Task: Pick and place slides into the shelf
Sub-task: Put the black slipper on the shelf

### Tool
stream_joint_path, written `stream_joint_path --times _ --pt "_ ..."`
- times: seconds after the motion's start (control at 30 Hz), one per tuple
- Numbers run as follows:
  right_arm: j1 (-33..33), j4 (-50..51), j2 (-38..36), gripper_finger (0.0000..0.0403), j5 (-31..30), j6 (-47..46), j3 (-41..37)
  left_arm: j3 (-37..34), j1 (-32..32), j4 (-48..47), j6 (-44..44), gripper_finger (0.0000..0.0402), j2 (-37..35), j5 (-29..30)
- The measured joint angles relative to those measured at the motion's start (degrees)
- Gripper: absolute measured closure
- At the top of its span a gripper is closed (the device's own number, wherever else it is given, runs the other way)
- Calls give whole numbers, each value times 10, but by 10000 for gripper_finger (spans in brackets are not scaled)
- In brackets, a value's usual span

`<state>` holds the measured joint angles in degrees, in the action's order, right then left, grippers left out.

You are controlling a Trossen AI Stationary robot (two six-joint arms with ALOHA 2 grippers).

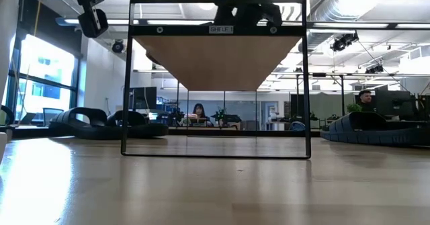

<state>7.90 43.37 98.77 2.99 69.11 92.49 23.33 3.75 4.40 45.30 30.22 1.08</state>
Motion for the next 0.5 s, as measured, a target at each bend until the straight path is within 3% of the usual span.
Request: stream_joint_path --times 0.3,0.4,0.5 --pt "0 81 -87 289 -103 -112 0 0 0 0 0 399 0 0" --pt "1 153 -123 289 -140 -237 1 0 0 0 0 399 0 0" --pt "6 242 -152 289 -140 -399 1 0 0 0 0 399 0 0"
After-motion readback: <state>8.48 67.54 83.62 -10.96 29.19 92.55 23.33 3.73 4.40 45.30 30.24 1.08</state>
